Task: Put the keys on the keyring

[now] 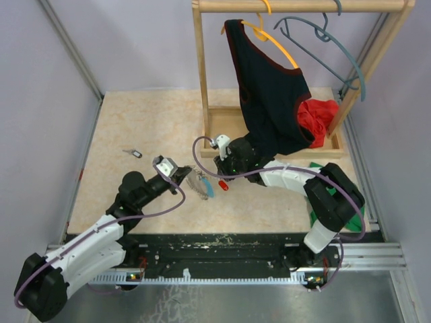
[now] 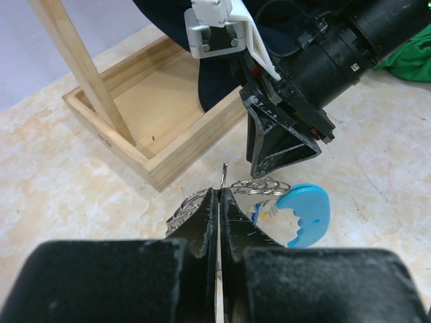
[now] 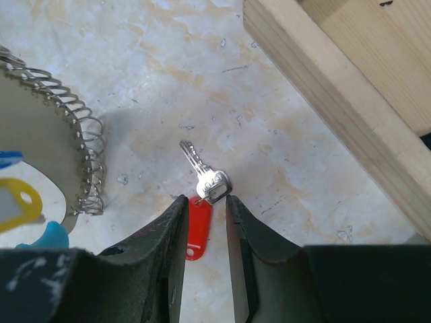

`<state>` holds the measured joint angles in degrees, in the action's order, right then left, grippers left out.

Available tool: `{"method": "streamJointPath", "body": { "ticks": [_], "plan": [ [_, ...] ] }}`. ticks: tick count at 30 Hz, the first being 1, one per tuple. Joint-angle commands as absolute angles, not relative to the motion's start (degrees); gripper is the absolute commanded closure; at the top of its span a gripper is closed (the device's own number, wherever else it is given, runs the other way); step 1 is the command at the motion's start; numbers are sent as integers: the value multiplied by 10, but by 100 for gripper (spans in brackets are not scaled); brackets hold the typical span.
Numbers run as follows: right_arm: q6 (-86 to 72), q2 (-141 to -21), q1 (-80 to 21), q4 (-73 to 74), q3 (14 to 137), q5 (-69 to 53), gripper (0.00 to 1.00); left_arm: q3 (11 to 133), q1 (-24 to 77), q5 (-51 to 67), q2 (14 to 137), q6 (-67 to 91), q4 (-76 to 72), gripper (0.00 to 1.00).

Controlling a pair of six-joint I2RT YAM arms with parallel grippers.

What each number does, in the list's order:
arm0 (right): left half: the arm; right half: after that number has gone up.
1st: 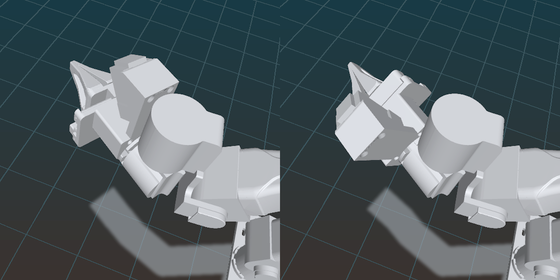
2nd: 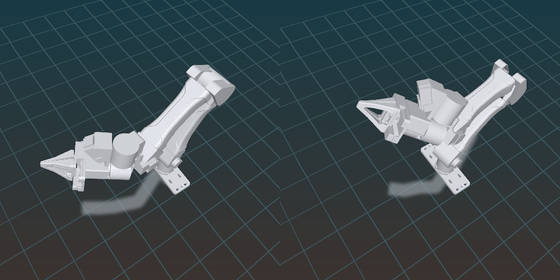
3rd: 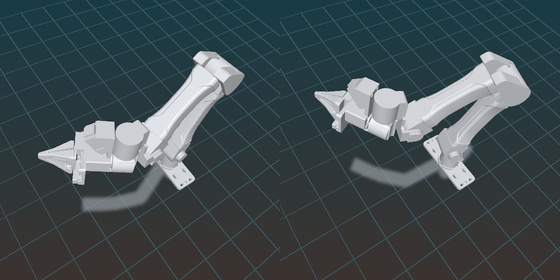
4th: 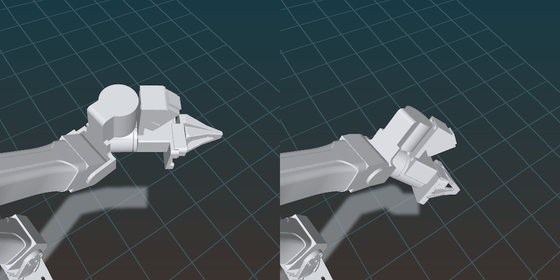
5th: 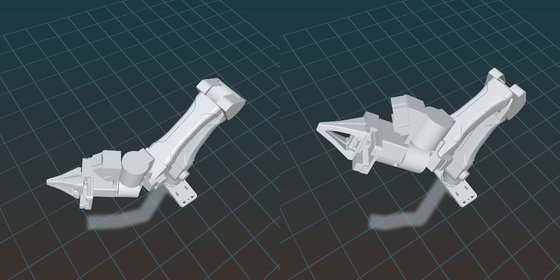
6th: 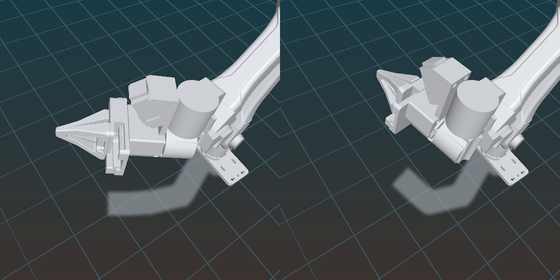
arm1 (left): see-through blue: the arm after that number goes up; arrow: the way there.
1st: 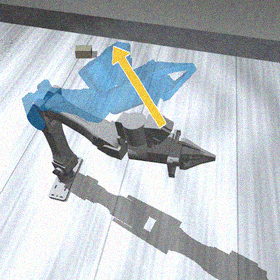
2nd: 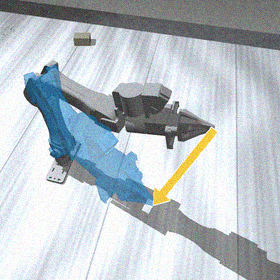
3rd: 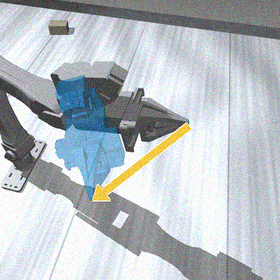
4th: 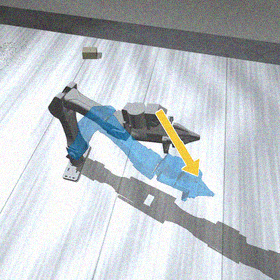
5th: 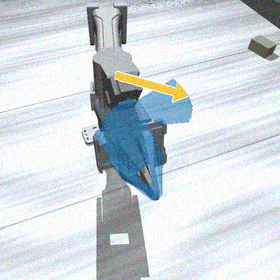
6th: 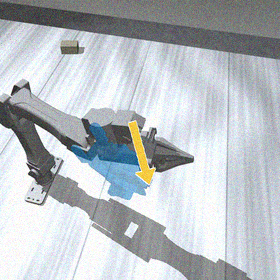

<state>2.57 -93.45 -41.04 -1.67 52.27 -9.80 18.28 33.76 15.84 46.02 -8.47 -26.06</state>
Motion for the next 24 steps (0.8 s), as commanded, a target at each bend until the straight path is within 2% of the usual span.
{"method": "streamJointPath", "body": {
  "ticks": [1, 15, 24],
  "plan": [
    [2, -941, -415, -27, 554, -87, 71, 170, 339, 128, 435, -73, -299, 99],
    [80, -1035, -416, 31, 627, -126, 71, 171, 339, 115, 432, -76, -288, 99],
    [93, -1064, -426, 101, 655, -79, 71, 170, 339, 119, 432, -76, -289, 99]
  ]
}}
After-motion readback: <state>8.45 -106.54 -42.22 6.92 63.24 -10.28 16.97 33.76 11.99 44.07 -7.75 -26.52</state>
